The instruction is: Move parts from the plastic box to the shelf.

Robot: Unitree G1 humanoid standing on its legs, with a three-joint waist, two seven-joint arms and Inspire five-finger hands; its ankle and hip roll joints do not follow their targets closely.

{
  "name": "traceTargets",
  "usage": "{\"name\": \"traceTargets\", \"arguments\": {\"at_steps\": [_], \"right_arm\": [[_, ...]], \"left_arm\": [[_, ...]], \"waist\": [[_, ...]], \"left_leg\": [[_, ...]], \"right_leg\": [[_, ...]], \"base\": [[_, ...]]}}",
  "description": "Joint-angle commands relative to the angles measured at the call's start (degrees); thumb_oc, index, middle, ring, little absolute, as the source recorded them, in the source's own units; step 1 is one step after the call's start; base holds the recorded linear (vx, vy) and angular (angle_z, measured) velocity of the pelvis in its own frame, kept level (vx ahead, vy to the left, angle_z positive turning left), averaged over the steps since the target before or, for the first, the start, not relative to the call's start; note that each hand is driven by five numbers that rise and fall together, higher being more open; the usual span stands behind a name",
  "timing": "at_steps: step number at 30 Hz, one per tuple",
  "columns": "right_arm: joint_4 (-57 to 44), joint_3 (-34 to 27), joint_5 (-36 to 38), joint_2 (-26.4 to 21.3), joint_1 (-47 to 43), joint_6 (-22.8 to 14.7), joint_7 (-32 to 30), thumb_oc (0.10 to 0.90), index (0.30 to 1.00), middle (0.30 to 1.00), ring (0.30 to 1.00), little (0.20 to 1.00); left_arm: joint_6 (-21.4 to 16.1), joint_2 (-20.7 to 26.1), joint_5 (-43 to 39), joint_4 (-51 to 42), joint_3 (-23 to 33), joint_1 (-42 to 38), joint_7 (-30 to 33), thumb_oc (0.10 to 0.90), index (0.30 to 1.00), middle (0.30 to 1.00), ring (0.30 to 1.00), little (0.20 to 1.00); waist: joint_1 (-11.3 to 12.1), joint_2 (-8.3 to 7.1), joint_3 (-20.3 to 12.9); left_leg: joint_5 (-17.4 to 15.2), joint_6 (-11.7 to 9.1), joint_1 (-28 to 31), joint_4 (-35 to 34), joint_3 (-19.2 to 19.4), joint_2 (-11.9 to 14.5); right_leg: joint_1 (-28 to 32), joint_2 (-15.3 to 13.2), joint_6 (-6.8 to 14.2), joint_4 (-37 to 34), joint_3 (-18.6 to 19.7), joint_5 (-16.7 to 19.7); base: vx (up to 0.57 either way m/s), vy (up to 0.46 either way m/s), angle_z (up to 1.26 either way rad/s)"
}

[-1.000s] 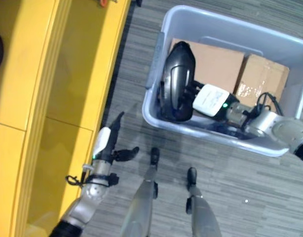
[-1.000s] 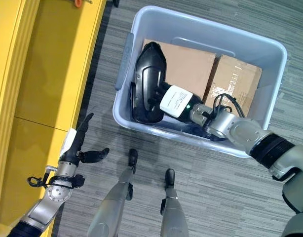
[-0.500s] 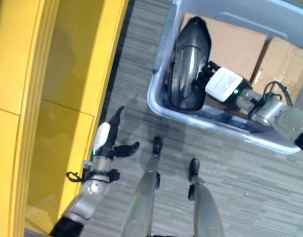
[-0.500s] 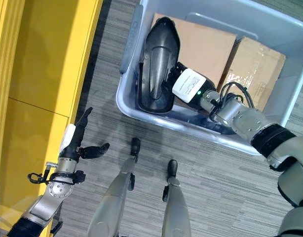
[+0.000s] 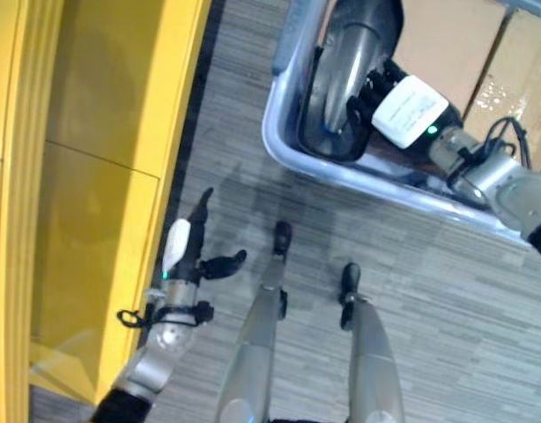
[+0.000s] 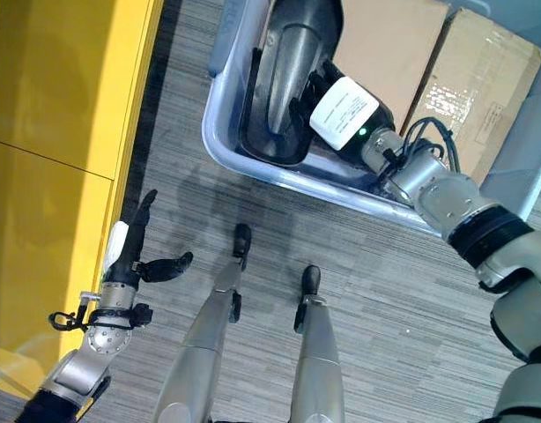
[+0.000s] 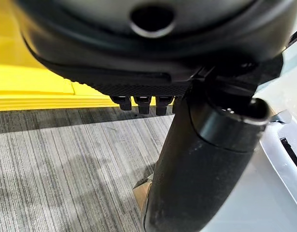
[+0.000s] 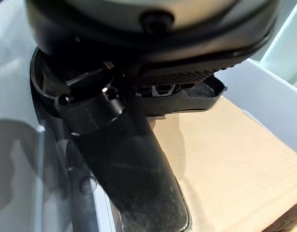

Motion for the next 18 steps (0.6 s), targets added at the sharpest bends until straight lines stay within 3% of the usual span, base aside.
{"name": "traceTargets", "arguments": {"at_steps": [1,18], "right_arm": [[3.37,4.92,-0.68,1.40,0.39,-2.27,1.43,0.400,0.300,0.300,0.300,0.300],[-0.21,0.52,-0.22,2.31,7.78,-3.01,1.79,0.400,0.300,0.300,0.300,0.300]], "left_arm": [[-3.71,-1.21,0.01,-4.17,3.06,-0.83,3.48,0.900,1.000,1.000,1.000,1.000],[-3.01,-1.12,0.55,-4.39,2.80,-2.04,3.07,0.900,1.000,1.000,1.000,1.000]], "waist": [[0.91,0.54,-0.60],[0.80,-0.69,-0.60]], "left_leg": [[-12.45,0.65,-0.24,9.85,1.54,-0.74],[-11.57,0.82,4.46,6.76,1.03,-0.78]], "right_leg": [[3.39,0.43,-1.47,-10.78,1.00,7.40],[8.44,0.08,-0.99,-13.57,0.00,8.11]], "base": [[0.00,0.000,0.00],[-0.01,0.003,0.06]]}}
